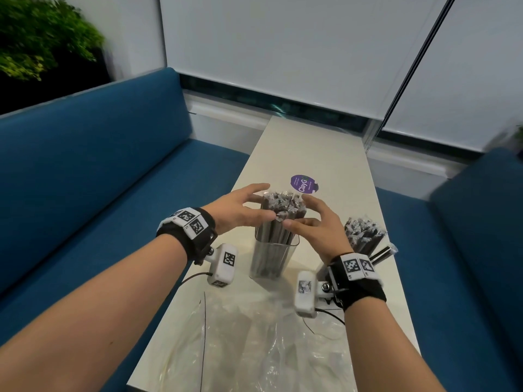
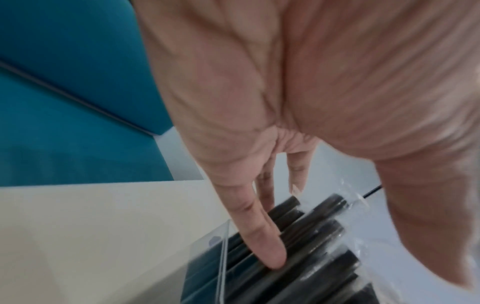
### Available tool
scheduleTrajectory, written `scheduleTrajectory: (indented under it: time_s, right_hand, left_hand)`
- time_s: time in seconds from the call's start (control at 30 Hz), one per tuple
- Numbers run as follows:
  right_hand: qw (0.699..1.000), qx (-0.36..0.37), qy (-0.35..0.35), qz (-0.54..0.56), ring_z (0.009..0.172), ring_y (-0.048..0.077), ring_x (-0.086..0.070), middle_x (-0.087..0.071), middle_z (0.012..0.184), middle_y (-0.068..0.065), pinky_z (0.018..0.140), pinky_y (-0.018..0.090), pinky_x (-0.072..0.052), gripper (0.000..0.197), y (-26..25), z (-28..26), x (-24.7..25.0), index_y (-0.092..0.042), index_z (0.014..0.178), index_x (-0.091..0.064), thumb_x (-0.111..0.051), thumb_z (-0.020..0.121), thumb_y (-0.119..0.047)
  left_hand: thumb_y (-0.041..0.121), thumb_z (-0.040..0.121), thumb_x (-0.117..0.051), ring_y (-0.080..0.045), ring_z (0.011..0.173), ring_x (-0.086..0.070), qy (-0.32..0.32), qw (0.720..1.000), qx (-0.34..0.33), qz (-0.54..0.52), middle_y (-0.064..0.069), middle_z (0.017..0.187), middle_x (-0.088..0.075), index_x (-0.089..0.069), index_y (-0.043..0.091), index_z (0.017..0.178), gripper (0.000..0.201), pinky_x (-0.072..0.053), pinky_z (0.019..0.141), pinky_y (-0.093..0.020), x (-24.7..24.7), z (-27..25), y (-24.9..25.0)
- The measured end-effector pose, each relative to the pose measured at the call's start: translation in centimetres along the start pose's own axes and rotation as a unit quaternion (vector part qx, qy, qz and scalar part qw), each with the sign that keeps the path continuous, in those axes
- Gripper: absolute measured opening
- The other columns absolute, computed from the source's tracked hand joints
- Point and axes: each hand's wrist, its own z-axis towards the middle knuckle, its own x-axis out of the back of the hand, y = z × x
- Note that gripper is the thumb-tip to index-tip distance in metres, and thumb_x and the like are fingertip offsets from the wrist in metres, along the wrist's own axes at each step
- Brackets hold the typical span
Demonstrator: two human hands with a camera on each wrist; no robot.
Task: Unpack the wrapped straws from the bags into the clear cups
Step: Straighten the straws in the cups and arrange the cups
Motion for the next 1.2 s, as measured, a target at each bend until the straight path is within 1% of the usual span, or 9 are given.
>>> scheduleTrajectory:
  time_s: [0.13,0.23,0.4,0.5,0.6,0.7,0.8,1.0,1.2]
  right_hand:
    - [0.992,0.027,0.027,-0.123,0.090,0.005,-0.071,-0.061,0.144,-0.002,0.078,0.021,-0.055,0.068,0.1,-0.2,-0.5,-0.026,0.149,-0.051,-0.082,0.088,-0.019]
    - [0.990,0.027,0.011,-0.137,0.098,0.007,-0.067,-0.050,0.151,-0.003,0.076,0.019,-0.051,0.091,0.2,-0.5,0.1,-0.026,0.159,-0.035,-0.086,0.084,-0.022]
    - [0.977,-0.015,-0.074,-0.200,0.143,0.024,-0.049,-0.046,0.159,0.002,0.115,0.037,-0.041,0.123,0.3,-0.6,0.7,-0.025,0.165,-0.018,-0.096,0.070,-0.036]
    - [0.970,-0.007,-0.050,-0.239,0.123,0.027,-0.064,-0.064,0.143,0.005,0.105,0.038,-0.049,0.091,-0.2,-0.2,0.2,-0.027,0.156,-0.037,-0.086,0.081,-0.044]
    - [0.971,0.026,0.009,-0.238,0.092,0.023,-0.070,-0.075,0.118,0.002,0.086,0.034,-0.055,0.052,-0.9,0.2,0.2,-0.025,0.131,-0.061,-0.078,0.088,-0.047]
    - [0.968,0.012,0.022,-0.252,0.087,0.027,-0.073,-0.075,0.106,0.000,0.086,0.043,-0.060,0.039,-1.0,0.4,0.4,-0.022,0.115,-0.066,-0.075,0.088,-0.049]
    - [0.958,-0.017,-0.021,-0.286,0.097,0.026,-0.073,-0.074,0.107,-0.003,0.091,0.039,-0.058,0.043,-0.7,0.0,0.5,-0.023,0.116,-0.065,-0.079,0.085,-0.049]
    - [0.962,0.028,-0.004,-0.270,0.101,0.024,-0.067,-0.065,0.134,0.003,0.097,0.033,-0.051,0.071,-1.5,-0.4,0.1,-0.028,0.149,-0.052,-0.084,0.086,-0.035]
    - [0.980,-0.010,-0.011,-0.199,0.094,0.016,-0.073,-0.057,0.145,0.002,0.084,0.031,-0.056,0.097,-2.6,-1.2,0.6,-0.035,0.157,-0.039,-0.093,0.076,-0.026]
  left_hand:
    - [0.020,0.094,-0.074,-0.012,0.102,-0.069,0.050,0.996,-0.044,0.055,-0.005,0.131,-0.063,-0.058,0.026,0.143,0.052,-0.061,0.073,-0.017,-1.6,0.3,0.3]
    - [0.038,0.096,-0.069,-0.008,0.096,-0.070,0.088,0.988,-0.061,0.110,0.000,0.132,-0.066,-0.066,0.027,0.133,0.039,-0.060,0.069,-0.016,-2.2,0.1,1.0]
    - [0.042,0.085,-0.080,-0.015,0.105,-0.067,0.007,0.963,-0.062,0.264,0.009,0.147,-0.048,-0.029,0.046,0.157,0.089,-0.053,0.086,-0.024,-1.9,-0.7,0.0]
    - [0.029,0.095,-0.069,-0.019,0.106,-0.067,0.027,0.940,-0.095,0.328,0.001,0.150,-0.052,-0.017,0.046,0.160,0.084,-0.053,0.096,-0.034,-2.3,-0.6,-0.3]
    - [0.030,0.104,-0.056,-0.024,0.114,-0.064,0.068,0.931,-0.115,0.341,-0.003,0.148,-0.053,-0.029,0.035,0.160,0.062,-0.045,0.096,-0.029,-2.4,-0.4,0.7]
    - [0.033,0.106,-0.051,-0.029,0.126,-0.058,0.072,0.913,-0.093,0.390,-0.008,0.154,-0.046,-0.030,0.022,0.159,0.058,-0.039,0.099,-0.028,-2.4,-0.1,1.0]
    - [0.032,0.101,-0.059,-0.025,0.115,-0.062,0.092,0.913,-0.108,0.383,-0.008,0.155,-0.043,-0.002,0.039,0.162,0.084,-0.047,0.100,-0.037,-2.4,-0.6,0.5]
    - [0.032,0.105,-0.052,-0.022,0.120,-0.061,0.081,0.893,-0.115,0.427,-0.005,0.146,-0.054,-0.039,0.036,0.156,0.053,-0.046,0.105,-0.036,-2.4,-1.2,-1.0]
    - [0.035,0.099,-0.064,-0.022,0.116,-0.068,0.093,0.918,-0.093,0.375,-0.003,0.154,-0.052,-0.010,0.053,0.158,0.083,-0.052,0.104,-0.043,-2.2,-2.1,-0.1]
